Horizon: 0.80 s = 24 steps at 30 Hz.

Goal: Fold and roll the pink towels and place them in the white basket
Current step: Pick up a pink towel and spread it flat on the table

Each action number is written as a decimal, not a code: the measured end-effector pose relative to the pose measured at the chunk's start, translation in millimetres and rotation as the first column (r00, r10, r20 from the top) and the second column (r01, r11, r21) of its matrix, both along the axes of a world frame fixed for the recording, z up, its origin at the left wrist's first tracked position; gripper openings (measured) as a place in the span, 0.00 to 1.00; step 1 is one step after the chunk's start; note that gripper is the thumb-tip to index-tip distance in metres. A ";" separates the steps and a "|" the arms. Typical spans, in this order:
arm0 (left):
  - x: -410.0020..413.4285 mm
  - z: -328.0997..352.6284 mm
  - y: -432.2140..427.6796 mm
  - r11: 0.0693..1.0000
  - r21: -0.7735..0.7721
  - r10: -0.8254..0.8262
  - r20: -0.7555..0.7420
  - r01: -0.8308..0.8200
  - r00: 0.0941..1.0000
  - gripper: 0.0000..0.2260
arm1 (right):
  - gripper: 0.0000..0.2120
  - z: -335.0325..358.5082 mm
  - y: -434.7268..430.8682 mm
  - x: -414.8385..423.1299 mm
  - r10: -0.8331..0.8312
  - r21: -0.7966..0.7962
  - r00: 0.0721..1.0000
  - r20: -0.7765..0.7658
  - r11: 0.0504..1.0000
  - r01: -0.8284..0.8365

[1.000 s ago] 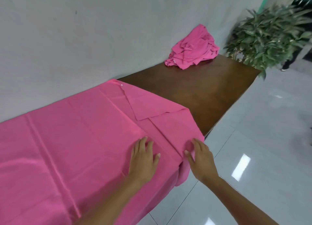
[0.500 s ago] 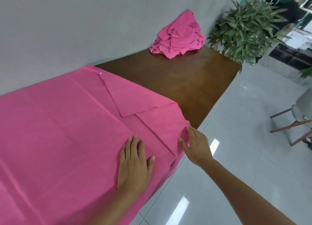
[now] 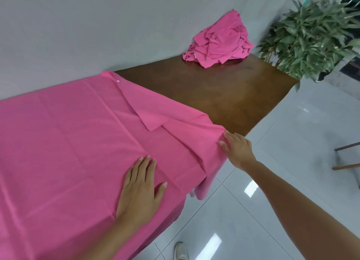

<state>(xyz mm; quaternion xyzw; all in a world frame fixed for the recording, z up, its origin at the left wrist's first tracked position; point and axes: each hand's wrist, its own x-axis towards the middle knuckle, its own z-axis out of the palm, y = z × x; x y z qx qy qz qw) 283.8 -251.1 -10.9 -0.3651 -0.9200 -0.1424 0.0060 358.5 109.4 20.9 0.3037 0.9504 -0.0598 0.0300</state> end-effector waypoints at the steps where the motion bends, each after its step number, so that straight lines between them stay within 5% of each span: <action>1: 0.1 0.0 0.1 1.000 -0.006 0.005 -0.005 -0.005 1.000 0.33 | 0.27 0.2 10.1 -3.5 0.018 0.000 1.000 0.007 1.000 -0.018; 7: 0.5 -1.4 2.2 0.998 -0.046 0.046 -0.013 -0.046 0.999 0.34 | 0.36 4.7 70.2 -30.3 0.075 -0.053 0.997 -0.012 0.996 -0.076; 16: 1.7 -1.9 3.2 0.996 -0.028 0.084 -0.010 -0.084 0.996 0.33 | 0.27 -6.3 134.3 -64.9 0.162 -0.078 0.987 -0.011 0.984 -0.162; 24: 3.2 1.4 4.3 0.993 -0.043 0.107 -0.003 -0.108 0.994 0.33 | 0.28 -19.7 85.0 -8.2 0.118 -0.109 0.937 -0.329 0.981 -0.162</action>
